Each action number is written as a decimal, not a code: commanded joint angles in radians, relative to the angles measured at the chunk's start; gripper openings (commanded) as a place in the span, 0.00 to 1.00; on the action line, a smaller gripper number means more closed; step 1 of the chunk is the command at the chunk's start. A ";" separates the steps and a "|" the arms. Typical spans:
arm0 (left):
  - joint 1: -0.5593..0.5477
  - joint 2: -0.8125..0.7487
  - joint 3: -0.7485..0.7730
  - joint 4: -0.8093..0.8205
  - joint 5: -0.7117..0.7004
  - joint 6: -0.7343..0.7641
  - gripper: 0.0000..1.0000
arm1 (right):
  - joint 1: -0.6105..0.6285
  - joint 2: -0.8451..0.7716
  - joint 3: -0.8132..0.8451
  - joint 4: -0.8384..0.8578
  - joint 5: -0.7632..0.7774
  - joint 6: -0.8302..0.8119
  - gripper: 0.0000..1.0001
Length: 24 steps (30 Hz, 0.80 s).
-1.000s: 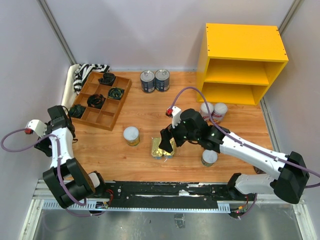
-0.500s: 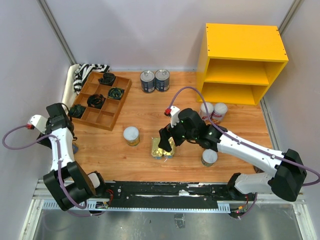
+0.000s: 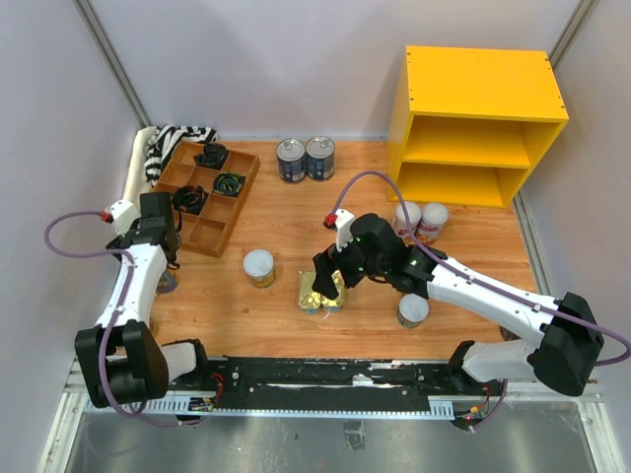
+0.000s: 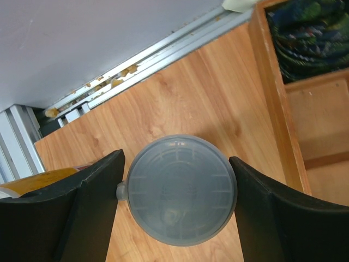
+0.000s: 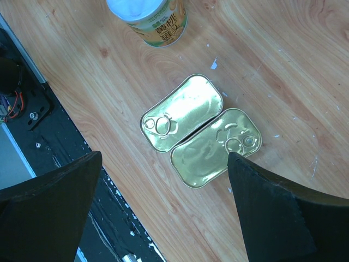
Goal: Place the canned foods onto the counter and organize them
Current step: Pick up the canned food from the corner of the board.
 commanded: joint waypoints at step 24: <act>-0.524 -0.183 0.067 -0.090 0.209 0.147 0.45 | -0.017 0.024 0.036 -0.002 0.018 -0.023 0.99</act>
